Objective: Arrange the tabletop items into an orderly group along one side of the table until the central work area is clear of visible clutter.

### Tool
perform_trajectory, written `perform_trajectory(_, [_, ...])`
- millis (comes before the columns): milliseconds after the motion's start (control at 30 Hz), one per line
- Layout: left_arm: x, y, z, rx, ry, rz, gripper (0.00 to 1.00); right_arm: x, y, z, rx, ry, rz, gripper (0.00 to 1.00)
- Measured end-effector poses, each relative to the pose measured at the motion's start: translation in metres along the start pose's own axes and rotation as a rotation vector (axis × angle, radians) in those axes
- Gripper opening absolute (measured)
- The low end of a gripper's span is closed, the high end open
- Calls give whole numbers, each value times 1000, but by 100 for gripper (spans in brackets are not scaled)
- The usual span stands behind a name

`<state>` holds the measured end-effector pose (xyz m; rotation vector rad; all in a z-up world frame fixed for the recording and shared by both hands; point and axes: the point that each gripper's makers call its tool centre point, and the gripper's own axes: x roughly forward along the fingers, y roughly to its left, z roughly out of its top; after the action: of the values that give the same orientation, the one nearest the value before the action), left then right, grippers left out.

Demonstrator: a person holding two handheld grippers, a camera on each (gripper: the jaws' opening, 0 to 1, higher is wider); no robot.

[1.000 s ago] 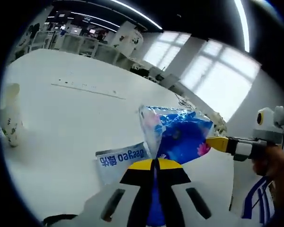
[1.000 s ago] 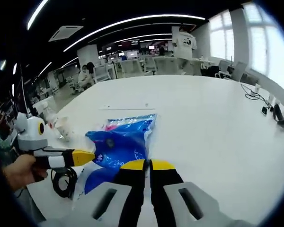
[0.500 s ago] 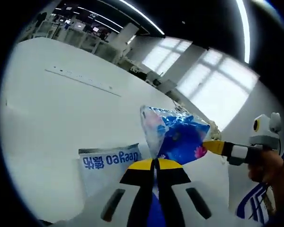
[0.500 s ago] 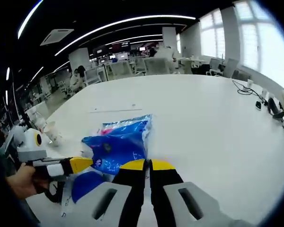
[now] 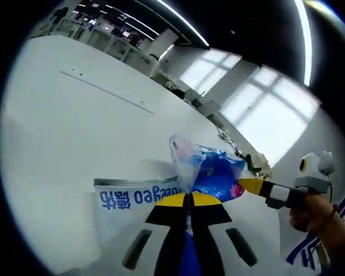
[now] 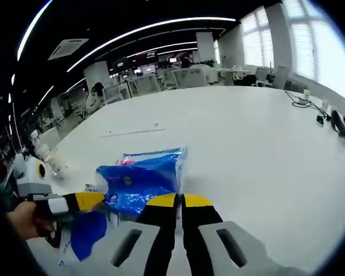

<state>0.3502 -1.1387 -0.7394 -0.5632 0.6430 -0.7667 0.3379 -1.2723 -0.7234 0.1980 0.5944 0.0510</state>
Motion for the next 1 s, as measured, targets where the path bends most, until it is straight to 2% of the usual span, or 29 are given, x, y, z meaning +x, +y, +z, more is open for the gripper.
perform_trajectory(267, [4, 6, 0, -11, -5, 10, 0, 17, -5, -4, 56, 4, 10, 0])
perform_trajectory(367, [6, 3, 2, -16, -11, -5, 0, 21, -8, -4, 72, 2, 12, 0])
perform_trajectory(467, [5, 5, 5, 20, -19, 3, 3, 22, -8, -3, 89, -7, 27, 0])
perform_trajectory(600, [4, 5, 2, 51, 1, -4, 4, 25, -11, -6, 132, -3, 31, 1])
perform_trajectory(1000, [-7, 0, -3, 284, 47, -17, 10, 29, -16, -4, 166, -19, 38, 3])
